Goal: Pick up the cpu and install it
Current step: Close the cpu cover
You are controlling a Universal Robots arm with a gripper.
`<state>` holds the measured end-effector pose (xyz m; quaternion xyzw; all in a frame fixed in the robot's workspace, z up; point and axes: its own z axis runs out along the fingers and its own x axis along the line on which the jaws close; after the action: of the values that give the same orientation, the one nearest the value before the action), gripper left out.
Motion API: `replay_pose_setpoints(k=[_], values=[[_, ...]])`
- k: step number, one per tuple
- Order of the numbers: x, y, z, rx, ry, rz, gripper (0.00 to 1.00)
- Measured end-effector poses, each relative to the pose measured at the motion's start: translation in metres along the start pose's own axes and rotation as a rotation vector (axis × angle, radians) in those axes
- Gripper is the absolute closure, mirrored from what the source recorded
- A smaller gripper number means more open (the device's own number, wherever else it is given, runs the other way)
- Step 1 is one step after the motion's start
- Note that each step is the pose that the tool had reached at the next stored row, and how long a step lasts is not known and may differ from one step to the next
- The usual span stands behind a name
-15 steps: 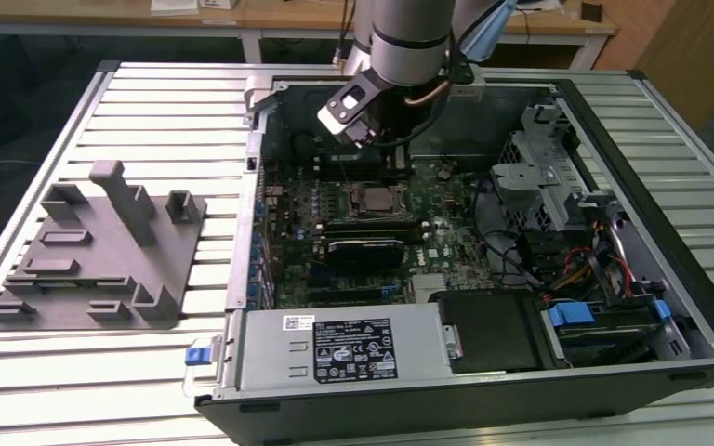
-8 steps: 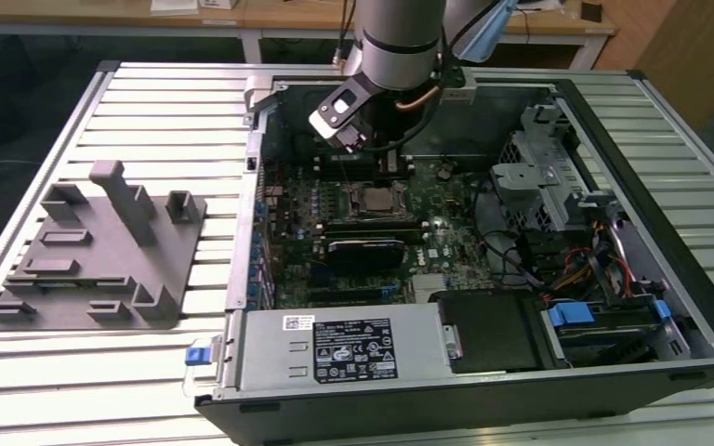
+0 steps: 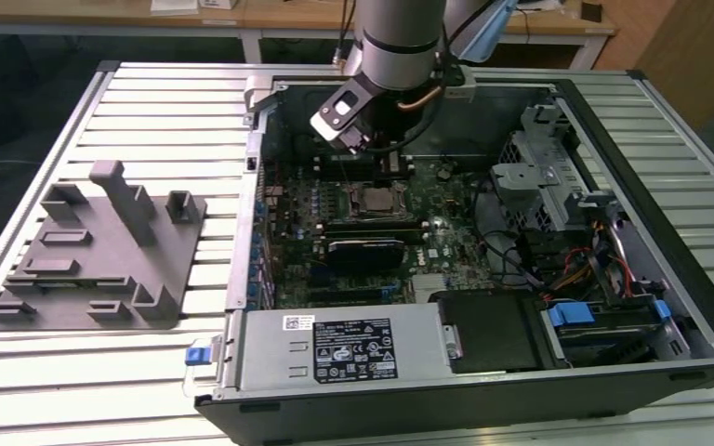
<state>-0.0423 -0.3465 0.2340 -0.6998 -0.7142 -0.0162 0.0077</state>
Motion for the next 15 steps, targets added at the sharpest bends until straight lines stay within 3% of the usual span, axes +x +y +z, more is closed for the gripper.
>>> replay_pose_setpoints(k=[15], values=[[0.0, 0.0, 0.0002, 0.0089, 0.0037, -0.262, 0.89]])
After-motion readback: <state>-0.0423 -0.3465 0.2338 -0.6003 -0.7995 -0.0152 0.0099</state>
